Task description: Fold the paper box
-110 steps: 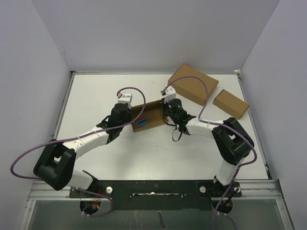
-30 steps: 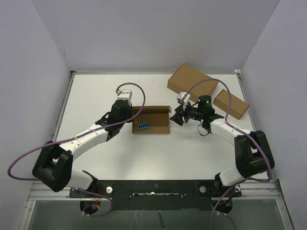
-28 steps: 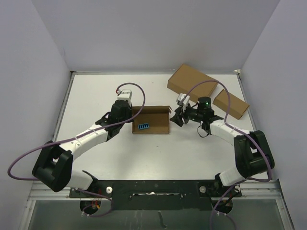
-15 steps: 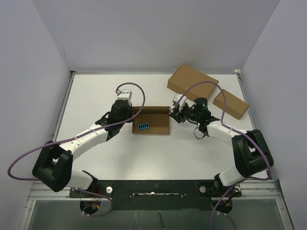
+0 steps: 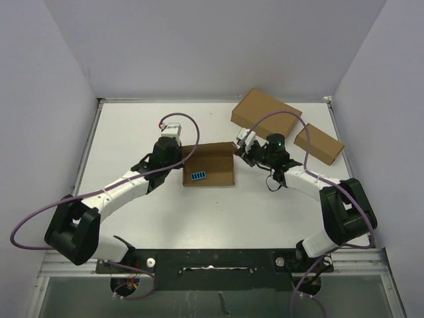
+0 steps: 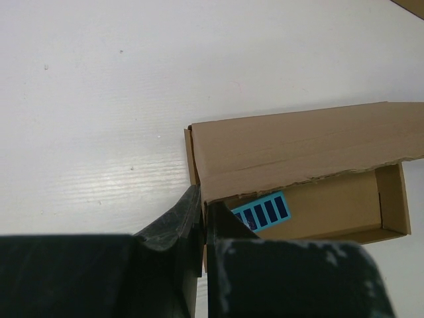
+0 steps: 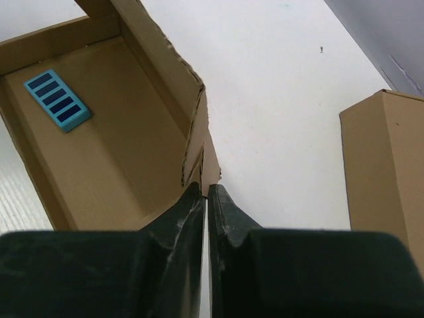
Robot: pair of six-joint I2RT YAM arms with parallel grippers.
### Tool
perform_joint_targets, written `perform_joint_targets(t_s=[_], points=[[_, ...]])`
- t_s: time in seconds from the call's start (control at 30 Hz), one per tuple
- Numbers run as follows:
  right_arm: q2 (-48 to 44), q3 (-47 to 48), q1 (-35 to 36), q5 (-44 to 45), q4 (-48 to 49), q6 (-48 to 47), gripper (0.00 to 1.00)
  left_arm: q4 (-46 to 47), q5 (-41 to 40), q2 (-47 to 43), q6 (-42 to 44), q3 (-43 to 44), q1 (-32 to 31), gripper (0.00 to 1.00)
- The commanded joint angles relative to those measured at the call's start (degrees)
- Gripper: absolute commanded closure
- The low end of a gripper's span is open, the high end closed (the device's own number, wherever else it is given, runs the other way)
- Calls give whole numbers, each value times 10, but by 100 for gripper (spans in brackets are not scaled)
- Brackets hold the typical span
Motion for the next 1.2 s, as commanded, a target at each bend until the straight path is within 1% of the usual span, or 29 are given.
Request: perform_joint_targets(t_s=[0.0,0.07,0.33,0.5,0.57,0.7,0.97,1.17], points=[[7,30,13,3,28,-6,98,18,15,2,-14,30,2,100],[10,32,18,7,25,-5,100,18,15,2,-18,29,1,100],[28,50,55,47,21,17,100,15,23,-4,-44,28,1,100],[58,82,88,109,34,41,100,10,13,-8,-48,37,3,100],[73,93,102,144,46,49,100,8,9,-9,-48,40,4,100],[103,106,123,183,76,59,100,4,5,-11,-46,44,12,100],[113,73,134,205,125,75,100,11,13,-12,-44,32,21,100],[104,50,134,206,126,90,100,19,23,-13,-34,22,21,100]])
